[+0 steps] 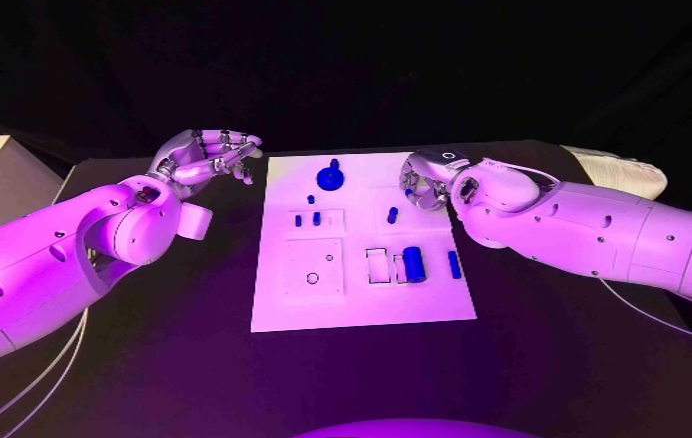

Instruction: Assemble the parts on the task board

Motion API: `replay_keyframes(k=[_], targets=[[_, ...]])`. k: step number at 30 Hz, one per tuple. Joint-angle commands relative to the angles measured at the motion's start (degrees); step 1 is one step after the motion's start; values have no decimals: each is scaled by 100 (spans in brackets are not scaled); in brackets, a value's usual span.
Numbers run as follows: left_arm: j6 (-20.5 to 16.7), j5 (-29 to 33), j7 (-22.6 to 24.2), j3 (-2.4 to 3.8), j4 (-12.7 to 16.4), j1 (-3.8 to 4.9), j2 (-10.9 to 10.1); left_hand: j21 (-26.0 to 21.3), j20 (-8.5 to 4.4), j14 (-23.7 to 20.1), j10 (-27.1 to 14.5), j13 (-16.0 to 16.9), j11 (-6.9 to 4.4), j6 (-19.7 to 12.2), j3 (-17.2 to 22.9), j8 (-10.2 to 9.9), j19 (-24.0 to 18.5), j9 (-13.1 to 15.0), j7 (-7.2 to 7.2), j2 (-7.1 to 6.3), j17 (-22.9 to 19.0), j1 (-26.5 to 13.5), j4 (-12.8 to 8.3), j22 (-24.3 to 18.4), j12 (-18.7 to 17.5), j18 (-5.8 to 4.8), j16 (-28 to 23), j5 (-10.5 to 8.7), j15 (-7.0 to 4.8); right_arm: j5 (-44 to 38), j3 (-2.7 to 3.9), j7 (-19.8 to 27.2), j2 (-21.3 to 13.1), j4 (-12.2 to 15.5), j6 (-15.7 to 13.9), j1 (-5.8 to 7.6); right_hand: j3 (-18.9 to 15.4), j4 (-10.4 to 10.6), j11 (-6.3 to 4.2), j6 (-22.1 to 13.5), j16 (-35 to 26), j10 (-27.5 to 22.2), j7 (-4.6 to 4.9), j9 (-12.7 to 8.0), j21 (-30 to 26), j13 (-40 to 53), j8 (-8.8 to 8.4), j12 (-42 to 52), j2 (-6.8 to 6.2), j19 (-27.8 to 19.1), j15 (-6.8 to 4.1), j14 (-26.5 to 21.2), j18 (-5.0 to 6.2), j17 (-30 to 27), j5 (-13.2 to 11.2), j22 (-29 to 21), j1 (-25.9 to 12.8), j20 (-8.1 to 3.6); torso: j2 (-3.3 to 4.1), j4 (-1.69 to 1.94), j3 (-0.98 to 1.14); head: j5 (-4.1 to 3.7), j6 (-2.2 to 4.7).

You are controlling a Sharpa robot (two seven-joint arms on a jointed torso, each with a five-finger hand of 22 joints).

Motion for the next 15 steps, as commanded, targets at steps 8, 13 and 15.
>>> replay_keyframes(k=[8, 13, 15], targets=[[106, -52, -11, 5, 16, -2, -11, -38, -16, -34, -55, 7, -12, -18, -44, 35, 42, 7, -10, 28, -6, 34, 3, -13, 33, 88, -26, -30, 0, -112, -42, -80, 39, 40, 211, -96, 362, -206, -77, 156, 233, 274, -83, 168, 410, 89, 190, 6, 323, 56, -103, 303, -157, 183, -17, 488, 114, -87, -1, -1, -1, -1, -23], [104, -54, -13, 5, 11, -5, -24, -43, -17, -34, -62, 7, -9, -22, -53, 35, 45, 7, -4, 27, -6, 36, 5, -17, 33, 88, -28, -30, 1, -234, -42, -221, 30, 68, 96, -104, 492, -267, -82, 121, 272, 304, -85, 245, 482, 120, 228, -27, 375, 32, -101, 298, -164, 193, -235, 577, 86, -85, -2, 0, 1, -1, -42], [102, -54, -11, 5, 15, -5, -30, -47, -17, -34, -68, 6, -6, -29, -59, 33, 49, 5, 2, 28, -6, 39, 5, -20, 34, 87, -31, -29, 2, -266, -42, -270, 25, 79, 41, -106, 516, -282, -83, 118, 278, 309, -88, 260, 494, 126, 236, -31, 379, 28, -102, 298, -165, 191, -272, 593, 85, -85, -3, 2, 0, -6, -46]])
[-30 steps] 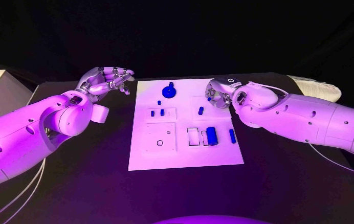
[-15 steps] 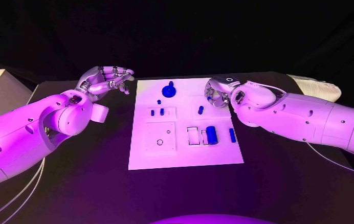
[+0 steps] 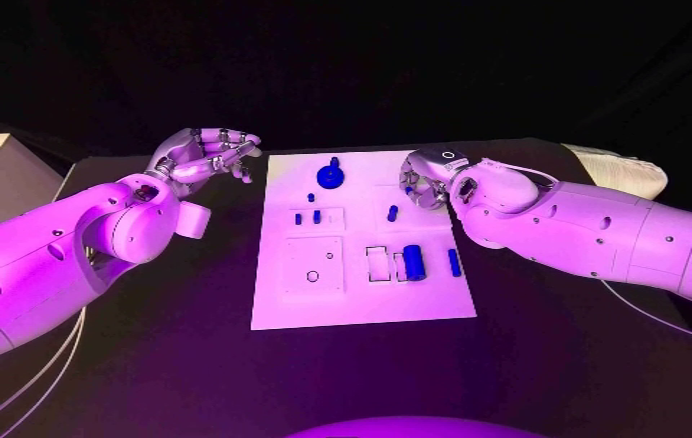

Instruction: Assemble the parts on the task board

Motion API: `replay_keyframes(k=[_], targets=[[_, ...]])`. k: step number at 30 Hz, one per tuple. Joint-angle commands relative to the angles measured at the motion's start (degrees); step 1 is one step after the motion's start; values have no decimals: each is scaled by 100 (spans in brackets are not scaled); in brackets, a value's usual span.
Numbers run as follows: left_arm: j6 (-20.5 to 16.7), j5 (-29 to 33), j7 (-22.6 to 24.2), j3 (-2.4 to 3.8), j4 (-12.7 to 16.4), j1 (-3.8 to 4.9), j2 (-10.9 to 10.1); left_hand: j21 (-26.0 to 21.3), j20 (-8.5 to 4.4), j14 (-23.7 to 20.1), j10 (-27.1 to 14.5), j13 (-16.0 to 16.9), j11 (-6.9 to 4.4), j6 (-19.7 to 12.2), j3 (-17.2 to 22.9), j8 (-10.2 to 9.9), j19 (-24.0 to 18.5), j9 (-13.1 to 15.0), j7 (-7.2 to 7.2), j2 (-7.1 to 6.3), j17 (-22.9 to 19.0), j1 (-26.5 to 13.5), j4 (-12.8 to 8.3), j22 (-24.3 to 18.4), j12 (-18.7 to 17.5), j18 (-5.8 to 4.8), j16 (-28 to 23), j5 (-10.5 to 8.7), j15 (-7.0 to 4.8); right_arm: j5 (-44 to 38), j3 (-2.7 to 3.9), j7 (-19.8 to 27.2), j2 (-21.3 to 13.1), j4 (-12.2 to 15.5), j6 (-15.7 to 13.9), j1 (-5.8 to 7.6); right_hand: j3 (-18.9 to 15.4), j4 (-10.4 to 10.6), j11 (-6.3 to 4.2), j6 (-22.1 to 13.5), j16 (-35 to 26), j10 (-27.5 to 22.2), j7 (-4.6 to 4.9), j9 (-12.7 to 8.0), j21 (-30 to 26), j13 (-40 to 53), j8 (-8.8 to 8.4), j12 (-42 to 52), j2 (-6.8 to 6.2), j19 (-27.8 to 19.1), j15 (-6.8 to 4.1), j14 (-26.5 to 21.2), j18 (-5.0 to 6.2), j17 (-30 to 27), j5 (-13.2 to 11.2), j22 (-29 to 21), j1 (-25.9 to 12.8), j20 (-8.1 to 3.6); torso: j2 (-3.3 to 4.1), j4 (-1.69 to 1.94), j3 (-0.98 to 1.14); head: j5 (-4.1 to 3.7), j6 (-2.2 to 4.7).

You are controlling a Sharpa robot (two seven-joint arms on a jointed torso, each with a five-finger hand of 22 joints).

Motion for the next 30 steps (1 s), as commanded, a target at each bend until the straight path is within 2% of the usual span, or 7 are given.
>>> replay_keyframes(k=[1, 3, 5, 17, 19, 26, 30], targets=[[88, -25, 16, 5, 20, -4, -6, -25, 3, -34, -47, 7, 14, -29, -43, 35, 29, 6, 2, 28, -6, 39, -11, -13, 34, 87, -31, -29, 2, -154, -44, -151, 18, 35, 76, -70, 61, -14, -76, -28, 37, 121, -6, 27, 39, 24, 42, -17, 157, -15, -25, 278, -103, 2, -49, 27, 96, -43, 1, 3, -1, -20, -16], [87, -25, 20, 5, 24, -5, -16, -36, 2, -35, -56, 7, 15, -34, -42, 39, 39, 5, 4, 50, -6, 76, -25, -22, 40, 87, -37, -14, 2, -175, -44, -181, 10, 51, 4, -71, 91, -30, -77, -33, 42, 127, -7, 44, 59, 31, 50, -20, 160, -17, -26, 277, -106, -1, -92, 52, 95, -42, 4, 0, 1, -18, -12], [82, -25, 27, 5, 25, -8, -26, -41, 1, -35, -60, 7, 15, -36, -42, 41, 45, 5, 5, 61, -6, 97, -32, -27, 44, 87, -41, -6, 2, -184, -44, -195, -2, 74, -85, -72, 179, -59, -76, -51, 66, 135, -2, 85, 88, 48, 67, -29, 179, -28, -25, 277, -107, 8, -355, 89, 87, -40, 4, -2, 2, -18, -15], [25, -24, 33, 5, 18, -27, -55, -70, 12, -36, -143, -2, 66, -198, -85, -27, 75, -31, 76, 54, -3, 156, -43, -52, 46, 80, -60, 8, 31, 11, 0, -107, -224, 424, -362, -40, 206, -63, -75, -52, 89, 148, 2, 108, 187, 60, 80, -26, 174, -9, -22, 280, -128, 28, -410, 213, 63, -37, -2, 2, -5, -14, -7], [2, -11, 33, 5, 17, -29, -57, -73, 14, -37, -152, -3, 70, -206, -91, -29, 76, -33, 81, 54, -2, 157, -42, -54, 47, 80, -62, 7, 35, 74, 33, -114, -288, 537, -391, -23, 206, -63, -75, -52, 89, 148, 2, 108, 187, 60, 80, -26, 174, -9, -22, 280, -128, 28, -410, 213, 63, -37, -3, -2, -8, -51, 4], [-33, 56, 33, 5, 37, -32, -57, -85, 26, -39, -197, -6, 91, -250, -110, -42, 82, -41, 105, 56, 0, 167, -35, -64, 50, 79, -67, 10, 50, 263, 129, -141, -500, 885, -448, 64, 209, -65, -75, -55, 84, 145, 2, 112, 191, 61, 82, -28, 169, -9, -22, 278, -129, 17, -411, 218, 59, -36, -5, -8, -10, -36, 24], [-64, 76, 40, 5, 46, -32, -54, -87, 28, -39, -208, -7, 95, -259, -116, -44, 84, -43, 110, 55, 1, 168, -33, -66, 50, 78, -68, 10, 54, 313, 152, -135, -588, 1071, -508, 97, 211, -66, -74, -56, 86, 142, 3, 114, 192, 61, 82, -30, 165, -10, -21, 278, -129, 18, -411, 220, 56, -36, -13, -12, -9, -36, 85]])
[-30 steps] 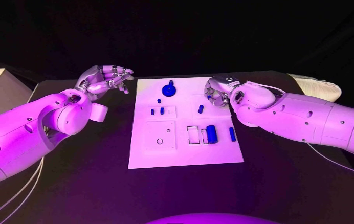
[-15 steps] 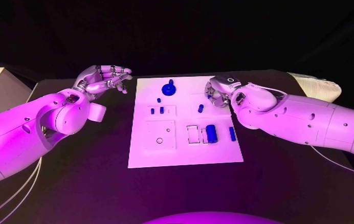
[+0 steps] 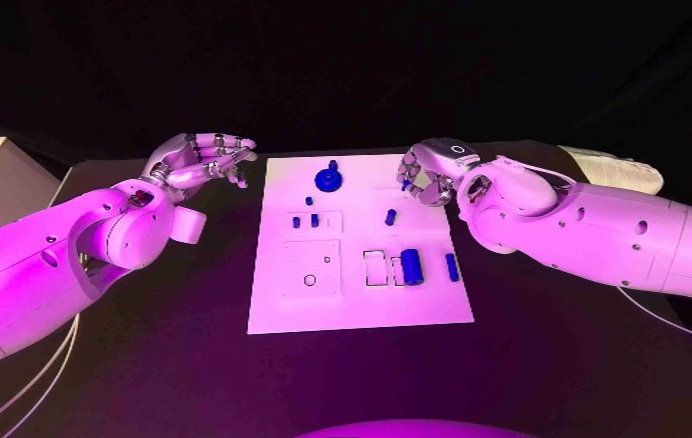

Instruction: Assemble the parts on the task board

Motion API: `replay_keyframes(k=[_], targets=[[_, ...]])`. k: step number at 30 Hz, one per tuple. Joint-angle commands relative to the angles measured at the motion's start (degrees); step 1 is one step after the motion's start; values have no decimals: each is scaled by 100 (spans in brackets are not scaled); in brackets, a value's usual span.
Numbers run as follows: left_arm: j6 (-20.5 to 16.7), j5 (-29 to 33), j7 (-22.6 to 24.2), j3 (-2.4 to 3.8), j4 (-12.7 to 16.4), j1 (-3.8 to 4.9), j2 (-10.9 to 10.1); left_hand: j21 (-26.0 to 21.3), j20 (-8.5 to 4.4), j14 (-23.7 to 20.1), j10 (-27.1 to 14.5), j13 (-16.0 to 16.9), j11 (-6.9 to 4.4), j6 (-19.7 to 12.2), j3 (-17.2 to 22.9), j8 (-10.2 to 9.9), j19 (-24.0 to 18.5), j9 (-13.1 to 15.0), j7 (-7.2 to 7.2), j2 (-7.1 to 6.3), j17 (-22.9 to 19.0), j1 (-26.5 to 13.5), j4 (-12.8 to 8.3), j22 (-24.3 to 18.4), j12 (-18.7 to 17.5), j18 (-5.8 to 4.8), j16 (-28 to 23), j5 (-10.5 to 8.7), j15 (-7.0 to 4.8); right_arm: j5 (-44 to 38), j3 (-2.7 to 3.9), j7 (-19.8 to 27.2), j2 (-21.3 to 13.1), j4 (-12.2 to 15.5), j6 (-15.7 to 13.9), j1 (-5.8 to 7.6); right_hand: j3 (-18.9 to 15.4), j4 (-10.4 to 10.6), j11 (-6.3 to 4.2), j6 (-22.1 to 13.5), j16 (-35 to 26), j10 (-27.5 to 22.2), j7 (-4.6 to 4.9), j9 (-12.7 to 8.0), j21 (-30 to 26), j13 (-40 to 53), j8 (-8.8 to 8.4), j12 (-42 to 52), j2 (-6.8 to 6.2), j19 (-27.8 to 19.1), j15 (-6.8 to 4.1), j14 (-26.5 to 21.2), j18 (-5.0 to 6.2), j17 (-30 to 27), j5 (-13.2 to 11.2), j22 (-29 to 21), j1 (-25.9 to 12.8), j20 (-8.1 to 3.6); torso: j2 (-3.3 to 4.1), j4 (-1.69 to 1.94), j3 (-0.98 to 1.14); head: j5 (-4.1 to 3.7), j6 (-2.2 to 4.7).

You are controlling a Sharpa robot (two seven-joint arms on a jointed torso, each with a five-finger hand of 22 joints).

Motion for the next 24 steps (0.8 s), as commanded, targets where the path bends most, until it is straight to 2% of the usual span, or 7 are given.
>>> replay_keyframes(k=[1, 4, 8, 11, 15, 20, 24], targets=[[-52, 78, 46, 5, 23, 0, 10, -23, 20, -18, -39, -6, 5, -44, -24, -31, 34, -10, -2, 0, 1, 53, -1, -11, 24, 79, -24, 10, 34, 149, 10, 34, -47, 173, -135, 15, 43, 1, -92, -38, 24, 121, 15, 6, 3, 0, 21, 12, 127, 12, -22, 279, -64, -4, -17, -2, 93, -15, -7, -5, -3, 5, 59], [-113, 89, 24, 5, 25, -2, 18, -24, 21, -18, -45, -7, 7, -49, -26, -32, 35, -11, 0, -1, 2, 56, -1, -12, 25, 79, -24, 10, 35, 194, 17, 52, -73, 373, -184, 22, 45, -1, -91, -39, 22, 120, 15, 8, 6, 0, 22, 11, 125, 12, -22, 278, -64, -9, -15, 1, 92, -15, -15, -9, 0, 41, 90], [-231, 130, -9, 5, 34, -4, 38, -26, 23, -18, -48, -6, 10, -52, -31, -32, 36, -11, 3, -2, 2, 53, 2, -13, 27, 79, -24, 10, 37, 189, 19, 70, -53, 662, -235, 1, 48, -2, -91, -39, 23, 119, 15, 10, 2, 0, 22, 10, 123, 10, -22, 278, -63, -8, -14, -5, 91, -15, -28, -10, -2, 86, 82], [-375, 189, -42, 5, 89, -26, 65, -27, 25, -17, -51, -6, 13, -53, -37, -30, 38, -11, 6, -3, 3, 48, 7, -14, 31, 78, -24, 10, 40, 42, -11, 67, 44, 857, -285, -51, 56, -8, -90, -43, 21, 115, 15, 15, 9, 1, 24, 8, 119, 10, -21, 276, -63, -16, 1, 4, 89, -14, -55, -14, -15, 164, 66], [-515, 298, -53, 6, 194, -78, 114, -29, 27, -17, -53, -5, 15, -53, -40, -27, 39, -10, 9, 0, 3, 46, 11, -16, 34, 78, -24, 11, 42, -200, -75, 33, 211, 981, -277, -148, 66, -14, -90, -46, 17, 114, 16, 21, 26, 3, 26, 7, 115, 12, -21, 274, -67, -29, 20, 26, 87, -13, -98, -21, -47, 299, -5], [-654, 394, -35, 6, 292, -110, 181, -30, 28, -17, -56, -5, 16, -54, -42, -27, 39, -10, 10, 1, 3, 46, 12, -17, 35, 78, -25, 11, 43, -653, -139, -64, 495, 972, -166, -344, 68, -16, -89, -47, 4, 112, 16, 24, 21, 4, 27, 6, 111, 10, -20, 269, -65, -52, 21, 19, 84, -13, -132, -31, -80, 409, -46], [-726, 459, -20, 7, 333, -118, 212, -31, 28, -18, -58, -5, 17, -55, -42, -26, 39, -10, 11, 1, 3, 46, 12, -17, 36, 78, -25, 11, 43, -896, -172, -95, 643, 965, -119, -472, 69, -18, -88, -48, 1, 109, 17, 26, 16, 4, 27, 4, 109, 8, -20, 268, -64, -60, 19, 13, 82, -13, -156, -36, -98, 460, -93]])
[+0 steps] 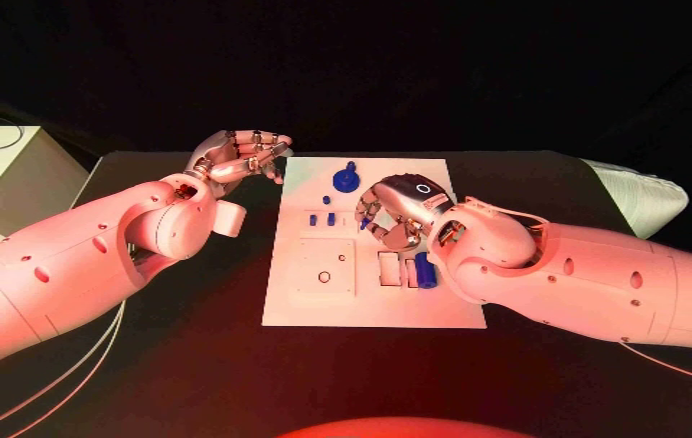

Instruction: Assemble the parts on the task board

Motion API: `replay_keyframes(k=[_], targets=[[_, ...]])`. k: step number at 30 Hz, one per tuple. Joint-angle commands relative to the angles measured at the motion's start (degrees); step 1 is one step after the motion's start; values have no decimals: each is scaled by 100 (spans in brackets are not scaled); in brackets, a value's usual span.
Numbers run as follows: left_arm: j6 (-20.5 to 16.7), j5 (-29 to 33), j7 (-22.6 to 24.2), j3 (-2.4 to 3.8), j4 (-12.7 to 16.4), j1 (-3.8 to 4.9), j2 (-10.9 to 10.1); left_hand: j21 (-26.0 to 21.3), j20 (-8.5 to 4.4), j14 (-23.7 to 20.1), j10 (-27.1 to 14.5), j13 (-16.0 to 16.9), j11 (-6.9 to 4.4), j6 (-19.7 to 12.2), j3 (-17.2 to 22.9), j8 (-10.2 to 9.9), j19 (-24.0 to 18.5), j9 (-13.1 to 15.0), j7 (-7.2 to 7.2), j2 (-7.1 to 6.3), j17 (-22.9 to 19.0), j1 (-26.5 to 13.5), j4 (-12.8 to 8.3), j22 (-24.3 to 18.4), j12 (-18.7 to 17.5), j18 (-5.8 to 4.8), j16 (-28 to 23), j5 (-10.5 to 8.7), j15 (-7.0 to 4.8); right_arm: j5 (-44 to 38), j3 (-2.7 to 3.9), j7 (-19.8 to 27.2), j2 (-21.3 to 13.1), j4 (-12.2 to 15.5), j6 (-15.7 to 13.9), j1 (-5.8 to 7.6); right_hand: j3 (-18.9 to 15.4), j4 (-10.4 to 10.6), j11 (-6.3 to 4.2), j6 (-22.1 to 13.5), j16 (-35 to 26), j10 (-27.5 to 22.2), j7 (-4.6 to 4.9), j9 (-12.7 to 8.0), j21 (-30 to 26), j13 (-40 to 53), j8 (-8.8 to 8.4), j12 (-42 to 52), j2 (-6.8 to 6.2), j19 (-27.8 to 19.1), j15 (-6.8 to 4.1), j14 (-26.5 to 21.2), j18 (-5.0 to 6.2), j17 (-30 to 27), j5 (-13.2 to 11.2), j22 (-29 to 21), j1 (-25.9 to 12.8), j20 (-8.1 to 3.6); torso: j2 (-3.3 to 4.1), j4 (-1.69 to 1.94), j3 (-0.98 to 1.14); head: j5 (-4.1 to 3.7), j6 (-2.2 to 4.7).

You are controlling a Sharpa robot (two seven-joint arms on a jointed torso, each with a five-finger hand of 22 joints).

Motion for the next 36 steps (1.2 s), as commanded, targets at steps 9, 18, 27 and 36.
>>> replay_keyframes(k=[9, 18, 27, 36], targets=[[-252, 234, 33, 7, 69, -10, 52, -37, 12, -6, -57, -5, 0, -58, -31, -24, 19, -6, 9, 5, 3, 55, -4, -11, 41, 78, -30, 15, 28, -839, -48, -159, 321, -85, 157, -247, 41, -17, -88, -12, -7, 100, 11, 15, 14, 6, 21, 31, 66, 4, -19, 264, -73, -22, 7, -10, 44, -12, -48, -14, -60, 144, -135], [-257, 236, 39, 7, 84, -11, 48, -44, 16, -14, -77, -5, 6, -69, -33, -21, 17, -6, 13, 10, 2, 68, -7, -16, 46, 79, -36, 22, 32, -1125, -61, -292, 452, -140, 143, -398, 52, -28, -90, -8, 3, 104, 8, 25, 24, 8, 28, 34, 57, 3, -20, 265, -74, -11, 27, 2, 39, -12, -35, -5, -40, 204, -183], [-272, 235, 50, 7, 72, -11, 40, -48, 17, -19, -84, -4, 8, -74, -35, -19, 16, -6, 16, 10, 1, 72, -7, -18, 49, 79, -40, 23, 34, -1087, -63, -236, 540, -238, 276, -435, 59, -32, -90, -5, 5, 110, 7, 35, 29, 11, 34, 37, 48, 1, -21, 264, -73, -16, 53, 8, 22, -12, -37, -12, -24, 253, -233], [-244, 235, 32, 7, 49, -11, 53, -54, 20, -29, -96, -4, 12, -81, -42, -16, 13, -6, 20, 10, -1, 71, -3, -22, 55, 79, -47, 23, 39, -1083, -63, -233, 602, -353, 285, -455, 62, -34, -91, -5, 3, 111, 6, 39, 20, 12, 36, 37, 44, -3, -21, 263, -70, -23, 65, -4, 15, -12, -40, -4, -31, 265, -239]])
